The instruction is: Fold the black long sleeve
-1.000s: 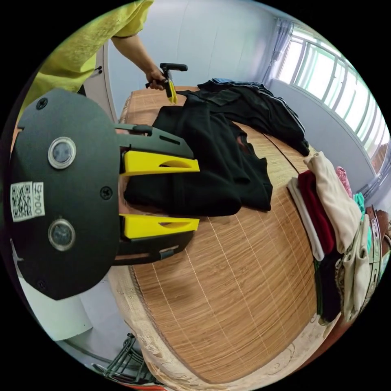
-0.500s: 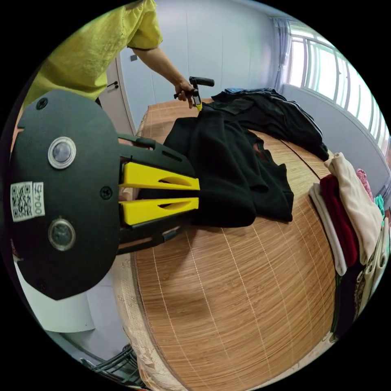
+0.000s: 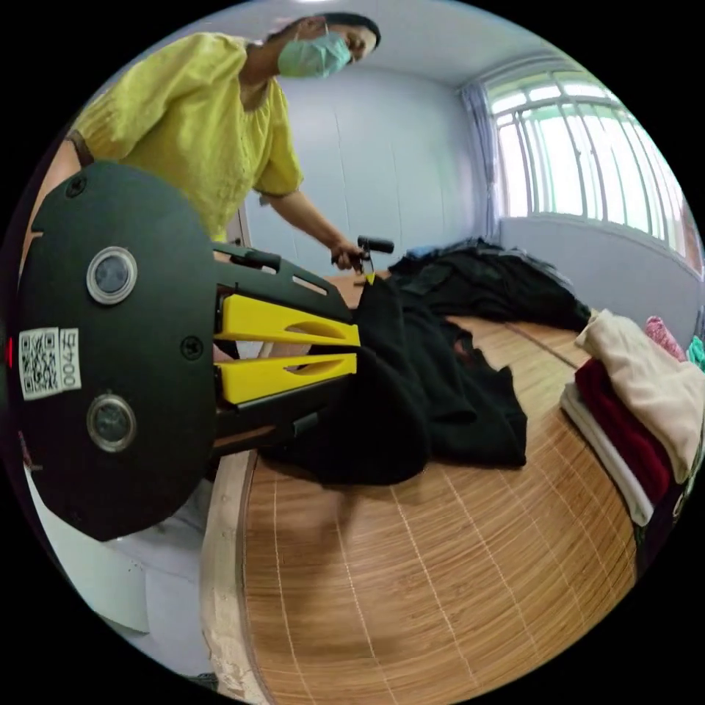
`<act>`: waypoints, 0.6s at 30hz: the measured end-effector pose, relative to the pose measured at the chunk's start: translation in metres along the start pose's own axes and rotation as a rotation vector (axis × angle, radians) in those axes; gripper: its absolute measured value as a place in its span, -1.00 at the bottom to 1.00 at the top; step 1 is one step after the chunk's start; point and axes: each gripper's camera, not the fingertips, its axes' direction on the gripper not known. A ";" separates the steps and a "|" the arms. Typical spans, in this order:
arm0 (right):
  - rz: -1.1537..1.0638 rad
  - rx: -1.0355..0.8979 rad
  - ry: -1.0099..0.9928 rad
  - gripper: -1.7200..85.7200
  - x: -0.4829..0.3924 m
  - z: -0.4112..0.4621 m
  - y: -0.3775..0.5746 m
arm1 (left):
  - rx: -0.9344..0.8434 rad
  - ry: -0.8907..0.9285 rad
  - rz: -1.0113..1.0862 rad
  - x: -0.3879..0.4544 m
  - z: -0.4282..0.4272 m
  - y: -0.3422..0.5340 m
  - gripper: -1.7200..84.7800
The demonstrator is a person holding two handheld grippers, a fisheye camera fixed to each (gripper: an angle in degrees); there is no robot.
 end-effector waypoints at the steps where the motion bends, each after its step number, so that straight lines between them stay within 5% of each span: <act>1: -0.007 0.019 -0.060 -0.94 -0.004 -0.017 -0.007 | 0.023 0.007 0.019 0.007 -0.012 -0.001 -0.87; 8: 0.094 0.092 -0.179 -0.95 0.022 -0.067 -0.078 | 0.188 0.207 -0.109 -0.010 -0.056 -0.038 -0.88; 18: 0.348 0.201 -0.166 -0.96 0.107 -0.068 -0.159 | 0.336 0.238 -0.378 -0.070 -0.033 -0.084 -0.86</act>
